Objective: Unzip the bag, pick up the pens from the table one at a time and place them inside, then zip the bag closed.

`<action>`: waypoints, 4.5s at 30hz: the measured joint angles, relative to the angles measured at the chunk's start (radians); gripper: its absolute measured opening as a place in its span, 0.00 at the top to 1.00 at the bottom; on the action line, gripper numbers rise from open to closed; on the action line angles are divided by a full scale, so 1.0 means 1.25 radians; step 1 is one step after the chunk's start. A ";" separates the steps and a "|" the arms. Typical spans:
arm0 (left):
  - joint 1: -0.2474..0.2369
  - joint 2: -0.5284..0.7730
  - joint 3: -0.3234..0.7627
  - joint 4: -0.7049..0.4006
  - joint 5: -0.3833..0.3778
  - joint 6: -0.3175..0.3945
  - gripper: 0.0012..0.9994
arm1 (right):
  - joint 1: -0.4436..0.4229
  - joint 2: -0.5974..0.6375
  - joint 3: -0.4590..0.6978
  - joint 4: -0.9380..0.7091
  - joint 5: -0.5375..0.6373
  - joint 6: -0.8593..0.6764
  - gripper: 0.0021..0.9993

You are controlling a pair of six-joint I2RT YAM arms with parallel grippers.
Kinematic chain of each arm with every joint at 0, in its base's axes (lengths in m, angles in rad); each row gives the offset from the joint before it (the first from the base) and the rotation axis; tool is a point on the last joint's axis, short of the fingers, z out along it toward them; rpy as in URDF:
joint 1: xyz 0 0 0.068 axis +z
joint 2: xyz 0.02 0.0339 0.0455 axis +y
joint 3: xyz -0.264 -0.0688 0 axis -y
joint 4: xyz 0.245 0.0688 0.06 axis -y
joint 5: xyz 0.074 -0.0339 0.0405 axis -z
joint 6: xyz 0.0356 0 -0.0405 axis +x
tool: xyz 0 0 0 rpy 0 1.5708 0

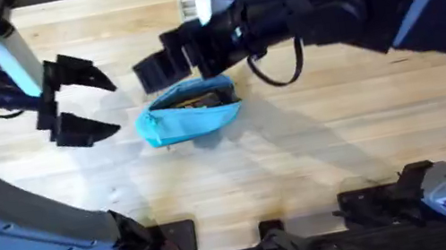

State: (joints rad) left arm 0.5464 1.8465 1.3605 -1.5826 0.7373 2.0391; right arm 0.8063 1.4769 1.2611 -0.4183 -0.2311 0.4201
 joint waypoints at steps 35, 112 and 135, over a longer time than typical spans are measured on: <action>0.063 0.000 0.032 0.021 -0.038 0.017 0.01 | 0.230 0.230 0.000 0.147 0.224 0.227 0.00; 0.063 0.000 0.032 0.025 -0.038 0.017 0.01 | 0.275 0.185 0.000 0.200 0.461 0.226 0.97; 0.046 0.000 -0.109 0.001 0.043 0.017 0.01 | 0.248 0.176 0.000 0.201 0.460 0.226 0.97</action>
State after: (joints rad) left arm 0.6033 1.8465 1.2240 -1.5815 0.7909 2.0598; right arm 1.1160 1.6967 1.2610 -0.1666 0.3442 0.7021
